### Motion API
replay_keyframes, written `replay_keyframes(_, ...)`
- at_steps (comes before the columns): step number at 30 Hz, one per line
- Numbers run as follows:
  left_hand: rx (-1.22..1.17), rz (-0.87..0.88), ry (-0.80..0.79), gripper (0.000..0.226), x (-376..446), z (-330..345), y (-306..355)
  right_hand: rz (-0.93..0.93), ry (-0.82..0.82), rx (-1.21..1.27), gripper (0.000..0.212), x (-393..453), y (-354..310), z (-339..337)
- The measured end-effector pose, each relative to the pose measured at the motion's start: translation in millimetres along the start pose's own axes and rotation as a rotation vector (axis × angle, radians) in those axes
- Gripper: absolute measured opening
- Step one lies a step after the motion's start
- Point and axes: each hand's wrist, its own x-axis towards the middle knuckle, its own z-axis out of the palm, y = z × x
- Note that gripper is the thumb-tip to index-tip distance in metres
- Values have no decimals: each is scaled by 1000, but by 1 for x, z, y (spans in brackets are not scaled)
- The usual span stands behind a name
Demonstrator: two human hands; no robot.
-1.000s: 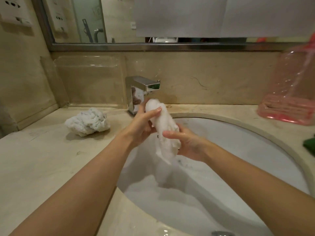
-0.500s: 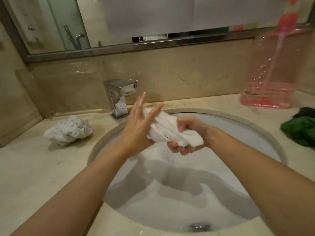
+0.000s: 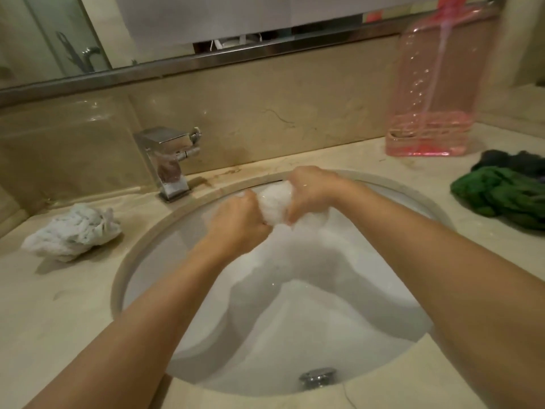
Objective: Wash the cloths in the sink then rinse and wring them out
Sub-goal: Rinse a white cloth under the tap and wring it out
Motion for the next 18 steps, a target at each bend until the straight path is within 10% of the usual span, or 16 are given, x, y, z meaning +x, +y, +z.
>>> replay_keyframes(10, -553, -101, -198, 14, 4, -5, -23, -562, 690, -382, 45, 13, 2, 40)
replay_keyframes(18, -556, -40, -153, 31, 4, -1, -27, -513, 622, -316, 44, 12, 3, 36)
